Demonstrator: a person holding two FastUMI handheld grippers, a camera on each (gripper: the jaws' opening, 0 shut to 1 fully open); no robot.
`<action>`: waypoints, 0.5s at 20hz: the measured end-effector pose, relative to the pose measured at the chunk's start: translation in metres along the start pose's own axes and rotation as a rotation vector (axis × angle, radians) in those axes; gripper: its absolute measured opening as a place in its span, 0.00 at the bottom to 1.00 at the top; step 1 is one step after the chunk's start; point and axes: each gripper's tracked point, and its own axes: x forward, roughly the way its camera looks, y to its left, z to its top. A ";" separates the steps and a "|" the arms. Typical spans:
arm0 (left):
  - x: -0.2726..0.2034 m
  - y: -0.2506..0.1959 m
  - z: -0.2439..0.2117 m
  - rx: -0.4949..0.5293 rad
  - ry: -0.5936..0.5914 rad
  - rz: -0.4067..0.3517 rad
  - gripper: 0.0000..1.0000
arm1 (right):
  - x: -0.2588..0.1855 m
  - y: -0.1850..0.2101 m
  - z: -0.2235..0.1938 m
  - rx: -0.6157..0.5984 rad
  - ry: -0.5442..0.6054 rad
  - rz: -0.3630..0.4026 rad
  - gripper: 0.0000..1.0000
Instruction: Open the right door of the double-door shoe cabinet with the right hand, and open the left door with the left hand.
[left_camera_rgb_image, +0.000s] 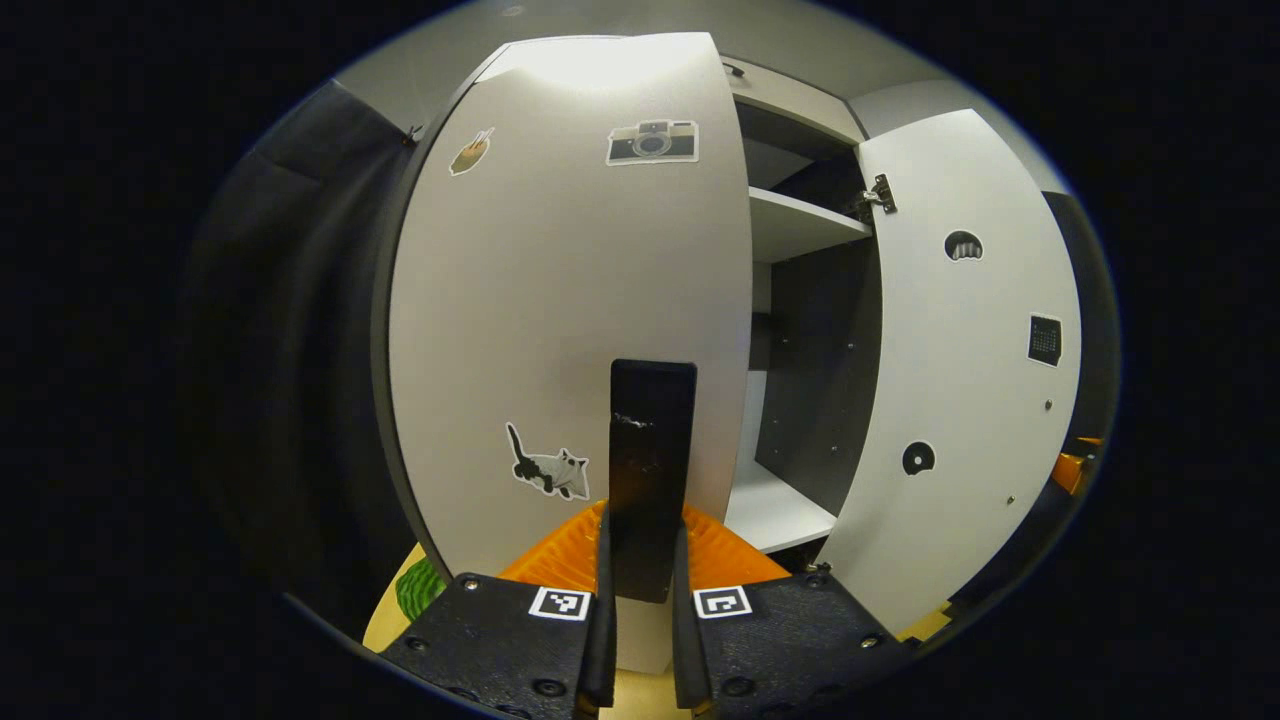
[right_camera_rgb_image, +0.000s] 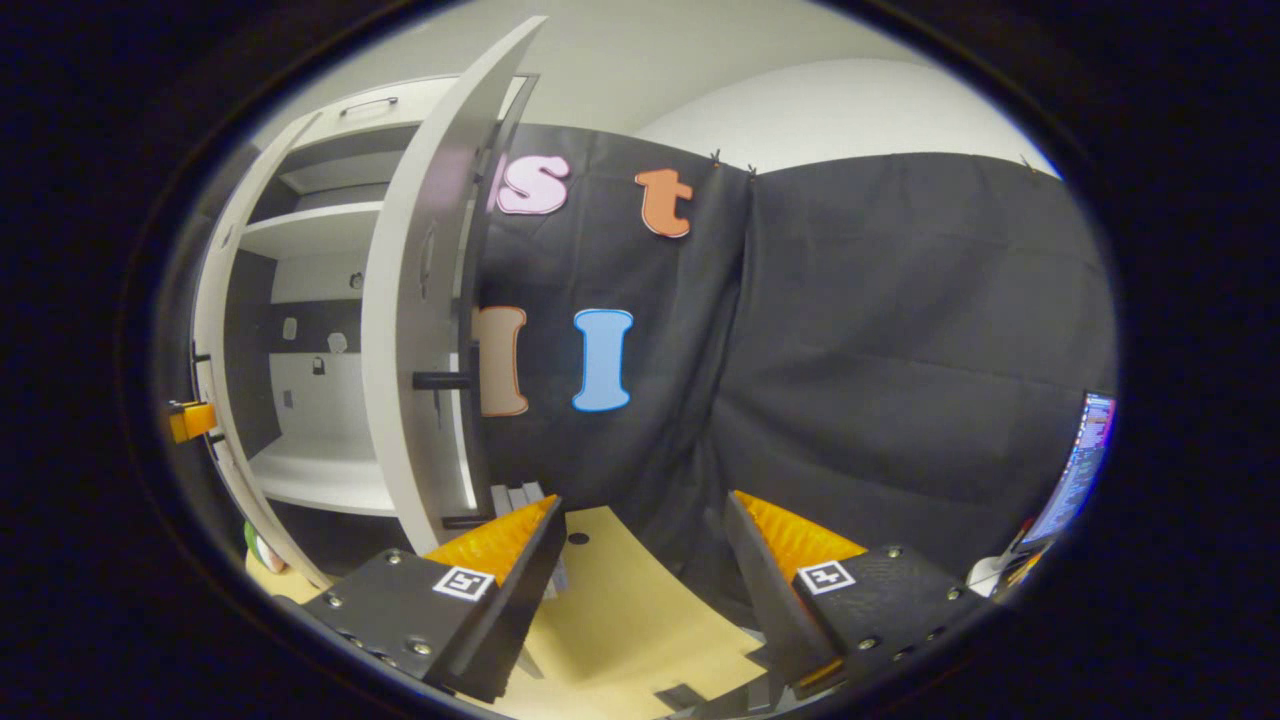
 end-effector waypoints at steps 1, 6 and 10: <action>-0.004 0.001 0.000 -0.006 0.000 0.000 0.24 | 0.002 0.002 0.002 -0.003 -0.003 0.006 0.95; -0.027 0.015 0.000 -0.009 -0.007 0.010 0.24 | 0.008 0.008 0.005 -0.022 -0.017 0.017 0.92; -0.045 0.026 -0.001 -0.018 -0.013 0.021 0.24 | 0.016 0.016 0.002 -0.022 -0.011 0.033 0.92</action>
